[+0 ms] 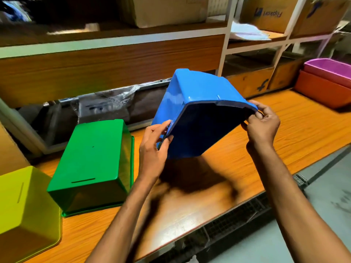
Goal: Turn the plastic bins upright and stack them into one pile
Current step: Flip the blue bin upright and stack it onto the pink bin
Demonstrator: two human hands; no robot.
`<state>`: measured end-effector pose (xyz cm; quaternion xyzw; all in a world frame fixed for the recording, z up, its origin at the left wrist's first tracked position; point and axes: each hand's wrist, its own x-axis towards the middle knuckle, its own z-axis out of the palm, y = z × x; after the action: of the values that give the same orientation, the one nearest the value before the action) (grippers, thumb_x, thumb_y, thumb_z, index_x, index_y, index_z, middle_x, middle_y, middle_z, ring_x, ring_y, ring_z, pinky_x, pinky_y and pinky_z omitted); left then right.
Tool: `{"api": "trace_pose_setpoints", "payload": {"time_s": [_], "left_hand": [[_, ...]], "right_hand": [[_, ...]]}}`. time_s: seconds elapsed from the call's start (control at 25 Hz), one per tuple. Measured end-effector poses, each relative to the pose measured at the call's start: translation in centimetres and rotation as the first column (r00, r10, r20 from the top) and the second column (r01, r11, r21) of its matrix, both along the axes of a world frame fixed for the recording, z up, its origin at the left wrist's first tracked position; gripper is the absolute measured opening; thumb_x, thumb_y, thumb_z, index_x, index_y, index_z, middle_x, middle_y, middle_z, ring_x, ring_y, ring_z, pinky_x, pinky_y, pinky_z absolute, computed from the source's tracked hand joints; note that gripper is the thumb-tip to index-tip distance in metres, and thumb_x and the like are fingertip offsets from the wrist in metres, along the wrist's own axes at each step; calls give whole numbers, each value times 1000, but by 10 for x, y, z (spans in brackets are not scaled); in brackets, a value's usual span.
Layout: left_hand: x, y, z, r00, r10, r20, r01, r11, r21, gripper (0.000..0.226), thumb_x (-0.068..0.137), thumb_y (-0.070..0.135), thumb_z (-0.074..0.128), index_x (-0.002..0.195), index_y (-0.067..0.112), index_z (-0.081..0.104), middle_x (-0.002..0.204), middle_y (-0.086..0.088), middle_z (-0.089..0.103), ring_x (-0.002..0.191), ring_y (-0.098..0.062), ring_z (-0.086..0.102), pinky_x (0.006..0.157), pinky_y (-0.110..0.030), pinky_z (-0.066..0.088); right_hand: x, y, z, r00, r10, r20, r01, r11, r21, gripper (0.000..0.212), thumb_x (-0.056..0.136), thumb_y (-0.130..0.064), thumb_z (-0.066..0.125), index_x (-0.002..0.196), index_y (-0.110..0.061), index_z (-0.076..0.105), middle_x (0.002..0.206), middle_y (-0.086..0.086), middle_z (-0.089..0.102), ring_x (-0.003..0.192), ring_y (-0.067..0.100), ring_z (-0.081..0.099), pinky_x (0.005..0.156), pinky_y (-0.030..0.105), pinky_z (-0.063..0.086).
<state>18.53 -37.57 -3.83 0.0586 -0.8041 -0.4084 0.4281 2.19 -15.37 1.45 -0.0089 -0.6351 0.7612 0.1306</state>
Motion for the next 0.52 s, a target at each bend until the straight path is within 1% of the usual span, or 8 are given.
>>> {"api": "trace_pose_setpoints", "payload": {"time_s": [0.08, 0.16, 0.24, 0.32, 0.36, 0.4, 0.44, 0.52], "left_hand": [[-5, 12, 8, 994, 84, -75, -93, 989, -118, 45, 90, -3, 71, 133, 11, 68, 109, -6, 62, 98, -22, 63, 88, -45, 54], [-8, 24, 18, 981, 138, -134, -165, 962, -217, 43, 90, -3, 71, 132, 8, 69, 105, -10, 63, 95, -25, 63, 84, -40, 54], [-12, 35, 24, 972, 173, -159, -206, 952, -227, 43, 89, -3, 69, 131, 9, 70, 105, -11, 61, 95, -25, 62, 83, -35, 51], [-17, 39, 28, 974, 169, -149, -192, 969, -153, 43, 89, -3, 66, 130, 10, 70, 105, -9, 59, 95, -24, 60, 82, -35, 51], [-20, 40, 29, 978, 157, -140, -169, 982, -79, 42, 90, -3, 65, 130, 10, 70, 105, -6, 57, 94, -22, 60, 79, -34, 51], [-22, 40, 30, 980, 148, -133, -148, 989, 15, 41, 91, -3, 65, 129, 10, 71, 105, -4, 56, 92, -16, 60, 76, -30, 51], [-25, 37, 33, 980, 153, -131, -138, 984, 116, 39, 92, -3, 64, 128, 10, 71, 104, -4, 55, 90, -6, 59, 76, -23, 49], [-31, 24, 32, 977, 180, -111, -142, 949, 281, 36, 93, -4, 64, 126, 7, 71, 107, -8, 58, 90, 8, 58, 80, -8, 44]], "right_hand": [[-5, 6, 5, 995, 62, 79, -58, 997, -51, 37, 90, 8, 56, 120, -12, 66, 100, 3, 78, 93, 13, 72, 72, 27, 59], [-11, 10, 0, 982, 118, 150, -100, 987, -122, 36, 89, 10, 58, 118, -9, 66, 99, 4, 76, 97, 17, 72, 77, 27, 61], [-12, 14, -11, 962, 186, 200, -154, 974, -166, 44, 88, 15, 55, 124, -8, 67, 104, 4, 75, 97, 17, 73, 76, 25, 60], [0, 15, -27, 922, 286, 260, -259, 957, -133, 54, 91, 15, 51, 128, -21, 64, 107, -2, 73, 91, 7, 68, 74, 23, 55], [11, 15, -35, 897, 338, 285, -322, 941, -104, 54, 93, 12, 50, 127, -27, 64, 107, -5, 72, 90, 5, 65, 75, 25, 52], [23, 14, -44, 870, 391, 299, -387, 919, -75, 50, 96, 9, 49, 125, -30, 64, 107, -8, 72, 91, 5, 63, 76, 26, 50], [35, 15, -53, 846, 440, 301, -448, 893, -45, 47, 99, 7, 49, 125, -30, 64, 106, -11, 72, 92, 4, 63, 79, 28, 50], [54, 17, -65, 813, 525, 251, -544, 839, 6, 49, 100, 8, 48, 132, -27, 62, 113, -14, 73, 97, 0, 66, 87, 31, 50]]}}
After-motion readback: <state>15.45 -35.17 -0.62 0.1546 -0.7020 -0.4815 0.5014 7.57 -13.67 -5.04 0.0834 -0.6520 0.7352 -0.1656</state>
